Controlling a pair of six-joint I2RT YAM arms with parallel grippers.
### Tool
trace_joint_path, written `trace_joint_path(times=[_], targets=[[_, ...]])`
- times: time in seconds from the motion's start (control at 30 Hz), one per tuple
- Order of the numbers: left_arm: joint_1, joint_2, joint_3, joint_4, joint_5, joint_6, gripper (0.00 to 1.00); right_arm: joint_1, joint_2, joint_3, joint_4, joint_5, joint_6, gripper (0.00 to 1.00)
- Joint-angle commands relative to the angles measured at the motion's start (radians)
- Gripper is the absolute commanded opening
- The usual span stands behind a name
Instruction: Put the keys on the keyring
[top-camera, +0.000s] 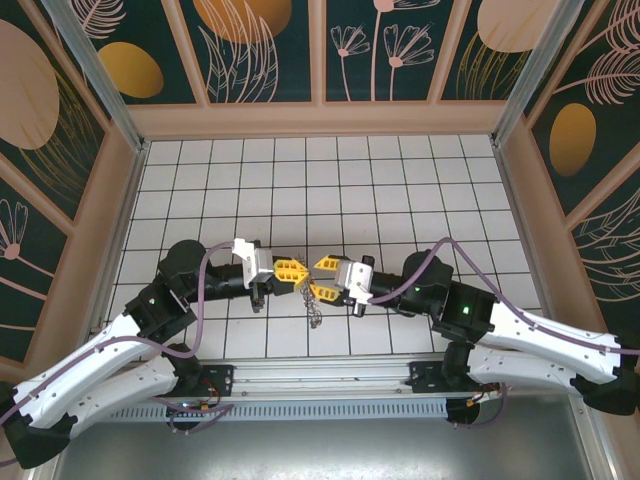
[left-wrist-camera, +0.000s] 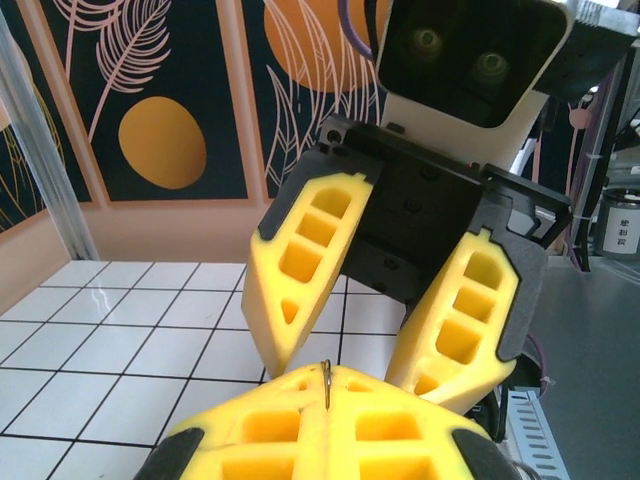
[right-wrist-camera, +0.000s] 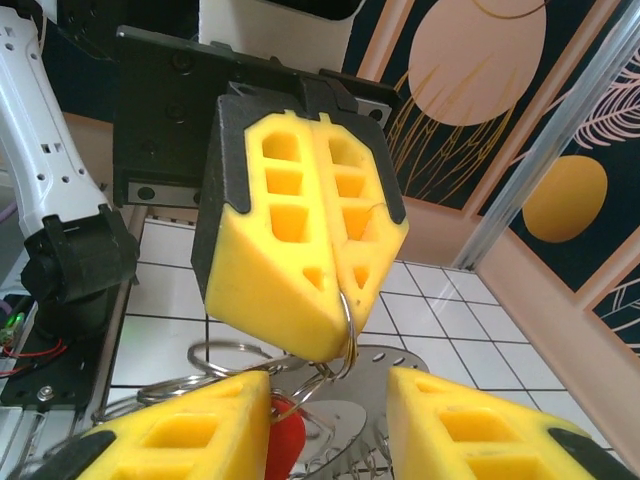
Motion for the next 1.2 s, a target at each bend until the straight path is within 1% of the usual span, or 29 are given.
trace_joint_path(times=[0.0, 0.1, 0.17, 0.3, 0.43, 0.47, 0.67, 0.8, 0.9, 1.03, 1.17], targets=[[-0.004, -0.009, 0.025, 0.037, 0.052, 0.014, 0.00, -0.015, 0.013, 0.040, 0.061, -0.021, 0.024, 0.34], [-0.004, -0.014, 0.021, 0.044, 0.067, 0.015, 0.00, -0.023, 0.024, 0.041, 0.065, -0.027, 0.030, 0.30], [-0.004, -0.011, 0.020, 0.043, 0.075, 0.013, 0.00, -0.026, 0.027, 0.041, 0.073, -0.038, 0.033, 0.27], [-0.003, -0.005, 0.017, 0.036, 0.088, 0.016, 0.00, -0.031, 0.030, 0.040, 0.083, -0.057, 0.035, 0.15], [-0.004, -0.005, 0.014, 0.038, 0.092, 0.022, 0.00, -0.032, 0.038, 0.044, 0.083, -0.065, 0.034, 0.01], [-0.004, -0.004, 0.014, 0.037, 0.094, 0.023, 0.00, -0.033, 0.041, 0.045, 0.083, -0.068, 0.032, 0.00], [-0.004, 0.000, 0.018, 0.009, 0.087, 0.027, 0.00, -0.036, 0.052, 0.044, 0.100, -0.090, 0.026, 0.00], [-0.004, 0.003, 0.052, -0.078, 0.041, 0.032, 0.00, -0.048, 0.055, 0.054, 0.079, -0.113, 0.018, 0.00], [-0.004, 0.010, 0.098, -0.182, -0.022, 0.053, 0.09, -0.048, 0.066, 0.074, 0.029, -0.063, 0.004, 0.00], [-0.004, 0.029, 0.147, -0.299, -0.130, 0.084, 0.06, -0.049, 0.068, 0.082, -0.018, 0.005, -0.011, 0.00], [-0.004, 0.090, 0.193, -0.381, -0.167, 0.118, 0.05, -0.047, 0.086, 0.089, -0.052, 0.044, -0.026, 0.00]])
